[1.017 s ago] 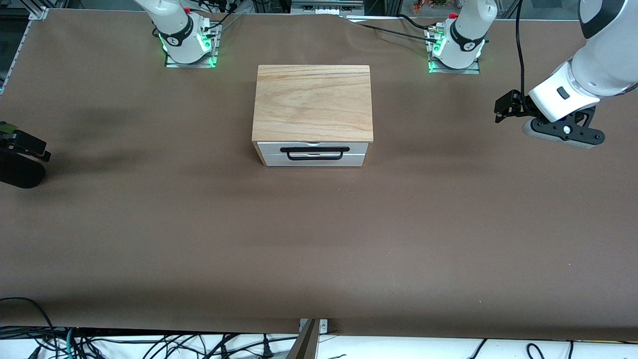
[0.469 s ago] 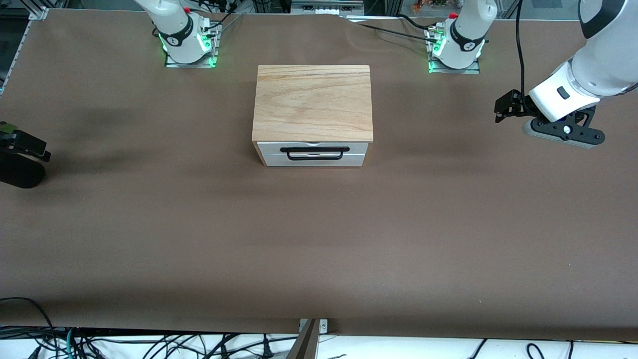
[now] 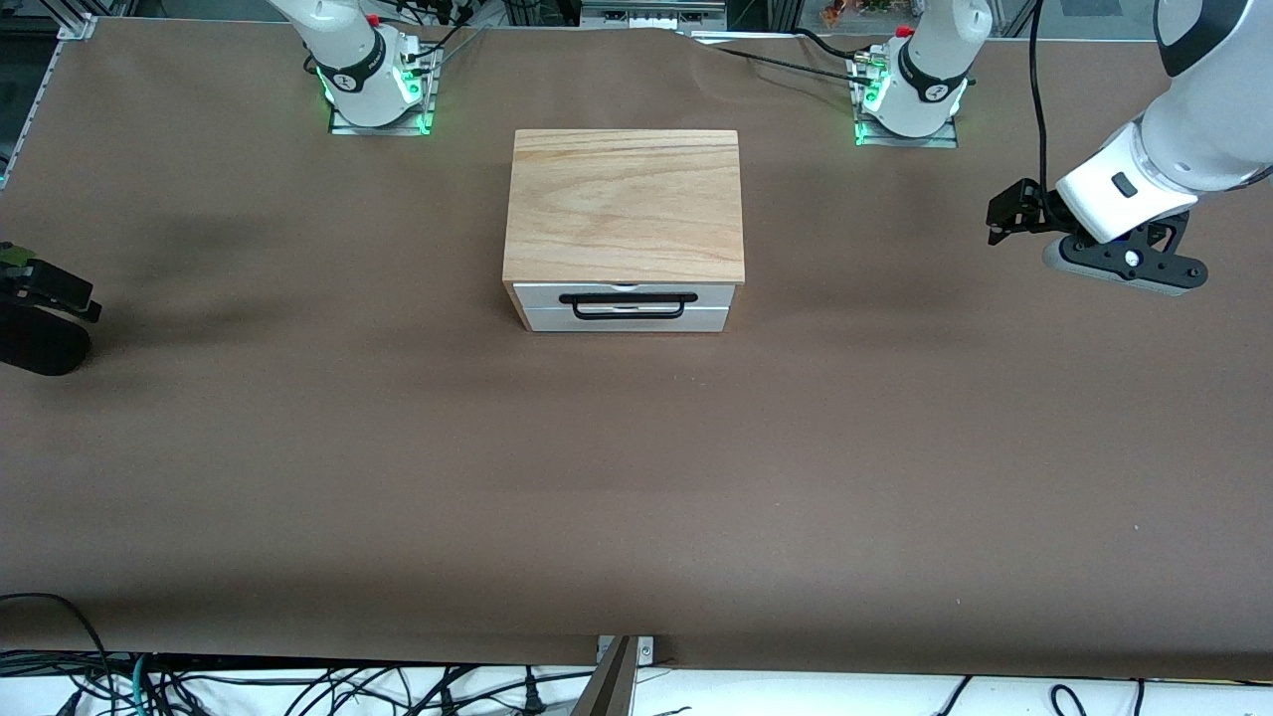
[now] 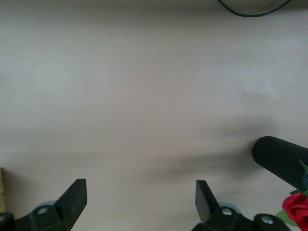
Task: Pull top drawer with both arms simultaneously
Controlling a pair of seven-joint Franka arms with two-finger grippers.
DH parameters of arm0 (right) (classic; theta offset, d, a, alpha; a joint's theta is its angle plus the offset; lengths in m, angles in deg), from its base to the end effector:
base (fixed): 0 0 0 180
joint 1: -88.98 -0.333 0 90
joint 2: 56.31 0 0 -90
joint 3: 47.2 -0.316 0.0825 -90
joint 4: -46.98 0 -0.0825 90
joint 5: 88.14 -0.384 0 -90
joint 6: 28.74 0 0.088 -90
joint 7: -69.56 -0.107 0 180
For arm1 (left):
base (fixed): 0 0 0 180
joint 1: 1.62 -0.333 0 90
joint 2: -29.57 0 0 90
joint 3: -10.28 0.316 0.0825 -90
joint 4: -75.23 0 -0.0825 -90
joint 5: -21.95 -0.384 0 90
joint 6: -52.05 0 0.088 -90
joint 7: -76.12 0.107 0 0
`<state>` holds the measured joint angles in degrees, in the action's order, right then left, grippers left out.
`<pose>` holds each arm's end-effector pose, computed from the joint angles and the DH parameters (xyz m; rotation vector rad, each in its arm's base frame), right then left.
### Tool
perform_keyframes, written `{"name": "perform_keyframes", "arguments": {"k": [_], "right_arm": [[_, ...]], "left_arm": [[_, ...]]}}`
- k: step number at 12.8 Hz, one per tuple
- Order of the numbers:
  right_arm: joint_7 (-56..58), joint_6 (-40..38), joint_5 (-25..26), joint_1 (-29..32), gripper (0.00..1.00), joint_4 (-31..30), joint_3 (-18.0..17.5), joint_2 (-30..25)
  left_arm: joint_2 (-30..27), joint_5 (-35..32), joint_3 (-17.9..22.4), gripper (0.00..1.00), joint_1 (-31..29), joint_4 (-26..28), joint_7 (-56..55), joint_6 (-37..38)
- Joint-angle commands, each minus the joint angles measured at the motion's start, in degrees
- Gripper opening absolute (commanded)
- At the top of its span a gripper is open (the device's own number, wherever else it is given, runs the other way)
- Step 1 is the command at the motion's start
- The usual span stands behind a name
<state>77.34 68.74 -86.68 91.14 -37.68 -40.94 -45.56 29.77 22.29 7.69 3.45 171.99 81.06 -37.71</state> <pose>0.6154 -0.0874 0.5710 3.0908 -0.0093 0.0470 0.5437 -0.0737 0.5669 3.1134 -0.3432 -0.1972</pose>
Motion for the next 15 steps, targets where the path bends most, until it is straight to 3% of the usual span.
{"name": "perform_keyframes", "arguments": {"k": [1,15], "right_arm": [[0.5,-1.0,-0.8,0.3,1.00,0.9,-0.2,0.1],[0.5,-1.0,-0.8,0.3,1.00,0.9,-0.2,0.1]], "left_arm": [[0.5,1.1,0.0,1.00,-0.1,-1.7,-0.4,1.0],[0.7,0.5,-0.2,1.00,0.2,-2.0,-0.1,1.6]]}}
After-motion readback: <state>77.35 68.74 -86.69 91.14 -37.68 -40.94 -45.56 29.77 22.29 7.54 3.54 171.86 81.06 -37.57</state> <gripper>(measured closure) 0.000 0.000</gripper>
